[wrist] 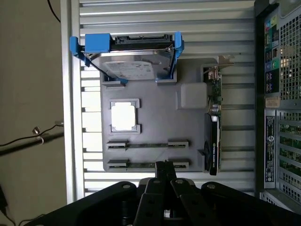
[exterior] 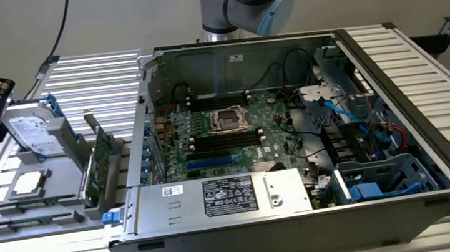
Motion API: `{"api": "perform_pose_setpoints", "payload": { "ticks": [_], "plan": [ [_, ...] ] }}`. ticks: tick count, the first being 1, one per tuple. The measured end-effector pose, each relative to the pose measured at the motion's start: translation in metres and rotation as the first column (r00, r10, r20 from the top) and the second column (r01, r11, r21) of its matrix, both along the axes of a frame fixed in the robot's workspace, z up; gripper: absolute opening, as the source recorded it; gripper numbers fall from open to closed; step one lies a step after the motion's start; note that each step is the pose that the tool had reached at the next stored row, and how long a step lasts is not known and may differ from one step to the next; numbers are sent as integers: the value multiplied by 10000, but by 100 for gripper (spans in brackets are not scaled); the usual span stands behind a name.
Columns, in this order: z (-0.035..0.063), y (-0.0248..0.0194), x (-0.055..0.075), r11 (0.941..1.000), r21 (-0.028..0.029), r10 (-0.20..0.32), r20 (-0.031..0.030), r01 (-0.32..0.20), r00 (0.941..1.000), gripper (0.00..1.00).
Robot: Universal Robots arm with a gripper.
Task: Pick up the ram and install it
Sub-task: 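Pick up the ram and move it above insertion slot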
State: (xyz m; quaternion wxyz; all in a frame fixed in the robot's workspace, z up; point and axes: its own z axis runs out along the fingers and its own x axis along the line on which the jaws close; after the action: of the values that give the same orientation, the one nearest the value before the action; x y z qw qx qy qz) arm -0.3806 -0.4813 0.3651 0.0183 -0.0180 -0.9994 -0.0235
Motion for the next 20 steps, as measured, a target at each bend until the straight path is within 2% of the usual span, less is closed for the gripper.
{"api": "perform_pose_setpoints", "payload": {
  "ticks": [9, 12, 16, 20],
  "plan": [
    [-3, 0, -3, 10000, 1, 34, 1, -34, 10000, 11],
    [-14, 0, -4, 9985, 5, 556, -1, -556, 9985, 11],
    [-35, 0, -4, 9917, 13, 1284, 1, -1284, 9917, 11],
    [-54, 0, -4, 9799, 14, 1993, 1, -1993, 9799, 11]
  ]
}}
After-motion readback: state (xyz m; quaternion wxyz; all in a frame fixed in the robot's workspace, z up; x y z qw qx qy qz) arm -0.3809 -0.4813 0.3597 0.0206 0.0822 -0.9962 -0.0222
